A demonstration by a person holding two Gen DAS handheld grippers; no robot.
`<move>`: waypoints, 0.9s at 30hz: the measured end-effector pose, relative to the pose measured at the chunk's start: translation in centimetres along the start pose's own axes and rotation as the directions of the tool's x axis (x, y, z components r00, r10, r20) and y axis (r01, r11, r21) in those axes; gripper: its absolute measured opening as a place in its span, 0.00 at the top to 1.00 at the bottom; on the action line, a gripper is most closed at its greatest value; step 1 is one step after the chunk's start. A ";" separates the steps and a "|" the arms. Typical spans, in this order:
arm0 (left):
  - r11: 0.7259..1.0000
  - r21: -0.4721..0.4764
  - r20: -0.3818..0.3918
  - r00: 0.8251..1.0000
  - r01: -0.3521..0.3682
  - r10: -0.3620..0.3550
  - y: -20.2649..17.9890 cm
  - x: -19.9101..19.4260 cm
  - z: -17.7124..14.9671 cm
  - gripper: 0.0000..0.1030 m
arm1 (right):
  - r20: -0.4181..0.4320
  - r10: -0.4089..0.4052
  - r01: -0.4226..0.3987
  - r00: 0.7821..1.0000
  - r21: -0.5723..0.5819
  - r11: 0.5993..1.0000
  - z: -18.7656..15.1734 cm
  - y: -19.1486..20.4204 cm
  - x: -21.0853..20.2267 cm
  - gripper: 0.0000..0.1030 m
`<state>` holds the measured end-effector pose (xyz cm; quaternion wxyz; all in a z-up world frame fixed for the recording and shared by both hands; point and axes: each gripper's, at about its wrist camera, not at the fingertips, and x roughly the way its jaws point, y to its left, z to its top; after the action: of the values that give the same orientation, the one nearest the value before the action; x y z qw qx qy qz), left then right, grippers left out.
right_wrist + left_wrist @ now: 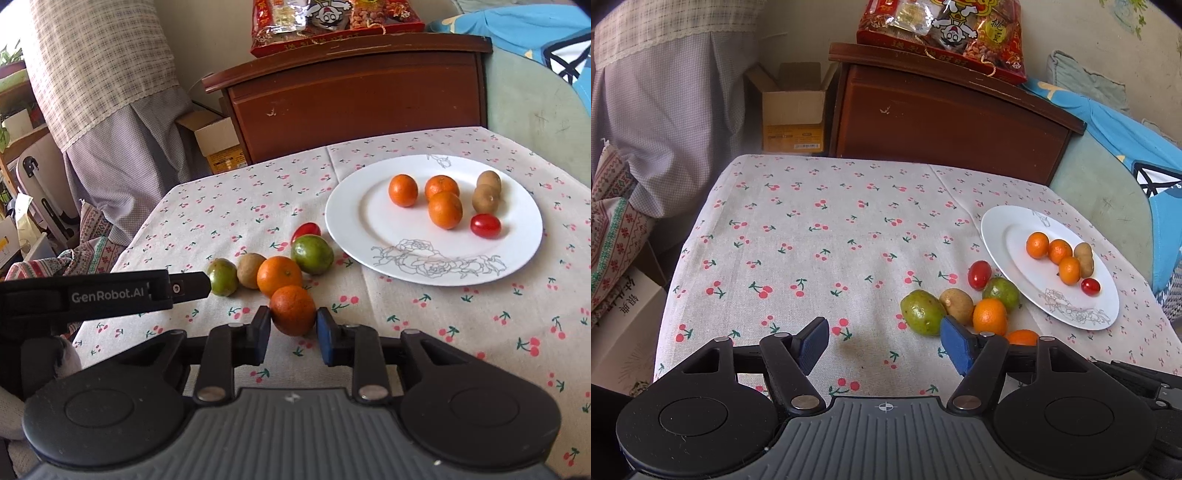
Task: Organize fruits
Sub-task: 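Grasp an orange mandarin from the cloth with the right gripper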
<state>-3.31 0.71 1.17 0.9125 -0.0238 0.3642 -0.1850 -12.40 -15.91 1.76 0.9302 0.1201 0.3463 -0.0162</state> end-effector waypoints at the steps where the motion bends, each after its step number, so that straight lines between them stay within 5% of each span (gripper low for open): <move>1: 1.000 0.007 0.000 1.000 0.003 -0.003 -0.2 0.1 0.0 0.37 | 0.000 -0.012 0.012 1.000 0.014 1.000 0.0 -0.3 -0.1 0.74; 16: 0.992 0.127 0.028 1.000 0.000 -0.003 -2.3 2.3 -0.4 0.45 | 0.008 -0.051 0.050 0.999 0.100 0.994 0.4 -1.7 -0.1 0.74; 27: 0.985 0.172 0.042 0.999 0.016 -0.023 -3.0 2.8 -0.5 0.69 | 0.011 -0.043 0.041 0.999 0.104 0.994 0.3 -1.8 0.2 0.73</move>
<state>-2.74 -3.00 -0.44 0.9169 0.0473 0.3268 -0.2240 -12.29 -17.71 1.52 0.9244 0.1607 0.3416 -0.0545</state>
